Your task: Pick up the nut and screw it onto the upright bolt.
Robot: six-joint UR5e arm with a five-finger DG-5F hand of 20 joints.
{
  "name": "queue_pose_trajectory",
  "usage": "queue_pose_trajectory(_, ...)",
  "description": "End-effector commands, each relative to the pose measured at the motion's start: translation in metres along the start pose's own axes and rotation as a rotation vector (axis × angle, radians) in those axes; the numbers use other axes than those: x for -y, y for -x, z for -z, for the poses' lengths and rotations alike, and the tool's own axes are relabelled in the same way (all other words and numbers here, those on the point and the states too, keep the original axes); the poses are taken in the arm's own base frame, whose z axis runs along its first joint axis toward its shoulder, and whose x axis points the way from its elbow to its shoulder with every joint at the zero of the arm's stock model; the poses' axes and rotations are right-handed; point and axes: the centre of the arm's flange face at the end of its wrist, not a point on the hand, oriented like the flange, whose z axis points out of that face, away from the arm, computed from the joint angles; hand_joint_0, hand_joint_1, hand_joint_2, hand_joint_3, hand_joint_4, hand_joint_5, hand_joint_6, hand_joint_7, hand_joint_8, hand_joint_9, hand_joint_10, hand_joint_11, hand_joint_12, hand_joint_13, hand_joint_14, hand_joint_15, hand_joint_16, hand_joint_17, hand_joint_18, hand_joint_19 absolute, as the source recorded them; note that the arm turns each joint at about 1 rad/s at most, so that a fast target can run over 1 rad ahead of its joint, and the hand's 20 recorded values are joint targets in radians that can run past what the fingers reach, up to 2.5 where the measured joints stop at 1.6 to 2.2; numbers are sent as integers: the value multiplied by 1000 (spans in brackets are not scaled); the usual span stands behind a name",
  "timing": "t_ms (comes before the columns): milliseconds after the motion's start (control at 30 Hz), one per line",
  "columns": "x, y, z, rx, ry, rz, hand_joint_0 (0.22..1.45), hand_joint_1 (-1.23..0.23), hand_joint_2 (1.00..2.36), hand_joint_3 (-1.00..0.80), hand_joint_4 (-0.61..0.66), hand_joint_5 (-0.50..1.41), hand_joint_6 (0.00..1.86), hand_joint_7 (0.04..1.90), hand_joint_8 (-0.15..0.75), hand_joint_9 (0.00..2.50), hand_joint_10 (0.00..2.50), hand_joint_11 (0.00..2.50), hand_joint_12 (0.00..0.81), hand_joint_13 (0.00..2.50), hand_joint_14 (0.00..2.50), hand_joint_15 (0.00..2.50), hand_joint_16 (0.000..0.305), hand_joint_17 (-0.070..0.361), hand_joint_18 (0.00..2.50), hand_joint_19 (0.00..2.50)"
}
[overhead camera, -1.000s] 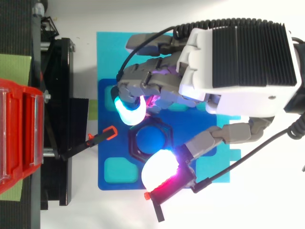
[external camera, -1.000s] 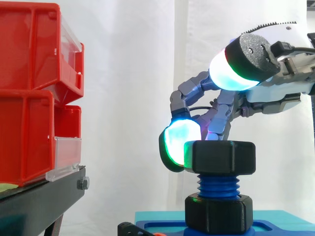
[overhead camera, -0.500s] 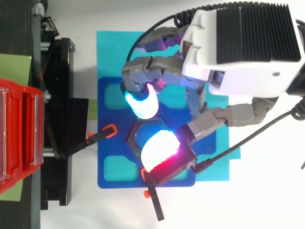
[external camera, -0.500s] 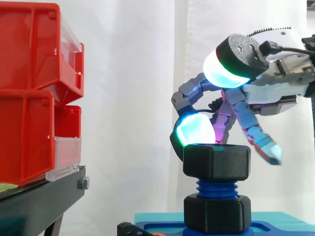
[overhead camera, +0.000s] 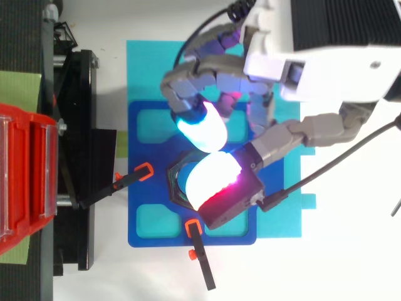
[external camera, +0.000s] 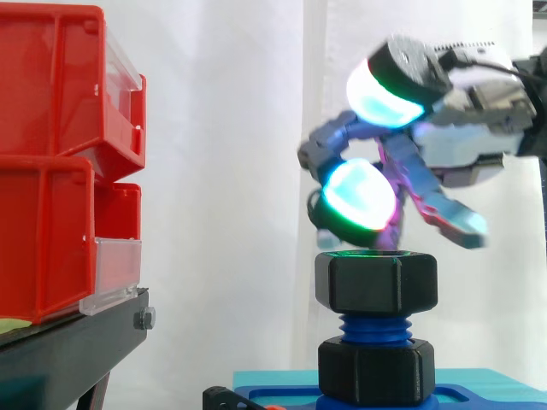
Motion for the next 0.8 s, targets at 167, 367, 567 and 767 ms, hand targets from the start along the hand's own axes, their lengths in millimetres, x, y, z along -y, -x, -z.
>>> queue_pose_trajectory(167, -13, 23, 8, -69, -39, -21, 479, -219, 1000, -500, 251, -101, 504, 950, 319, 1332, 9, 288, 343, 942, 4, 108, 36, 81, 551, 0)
queue_pose_trajectory(367, -20, 18, 7, -73, -34, -18, 468, -206, 1000, -500, 214, -134, 503, 791, 311, 1164, 5, 153, 356, 801, 2, 68, 41, 91, 478, 0)
queue_pose_trajectory(567, -21, -2, 7, -95, -40, -44, 464, -199, 1000, -500, 204, -140, 503, 747, 302, 1032, 0, 66, 357, 759, 4, 60, 43, 97, 450, 2)
queue_pose_trajectory(767, -19, -28, 2, -70, -9, -116, 456, -207, 1000, -500, 156, -180, 502, 658, 266, 615, 0, 0, 366, 493, 0, 0, 48, 109, 204, 0)
